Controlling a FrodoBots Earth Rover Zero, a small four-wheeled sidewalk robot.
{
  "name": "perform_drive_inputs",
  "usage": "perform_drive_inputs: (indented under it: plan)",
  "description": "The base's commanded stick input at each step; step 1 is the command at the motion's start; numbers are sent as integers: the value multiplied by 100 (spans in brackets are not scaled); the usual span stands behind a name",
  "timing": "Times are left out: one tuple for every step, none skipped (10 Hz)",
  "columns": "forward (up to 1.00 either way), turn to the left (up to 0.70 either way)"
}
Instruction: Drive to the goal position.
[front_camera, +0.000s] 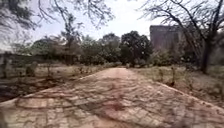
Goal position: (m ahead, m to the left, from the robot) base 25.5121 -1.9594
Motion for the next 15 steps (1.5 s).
perform_drive_inputs:
  plan:
    - [70,0]
    - [70,0]
    - [70,0]
    - [70,0]
    - [70,0]
    - [70,0]
    - [70,0]
    - [70,0]
    - [70,0]
    - [70,0]
    - [70,0]
    - [70,0]
    - [70,0]
    - [70,0]
    - [70,0]
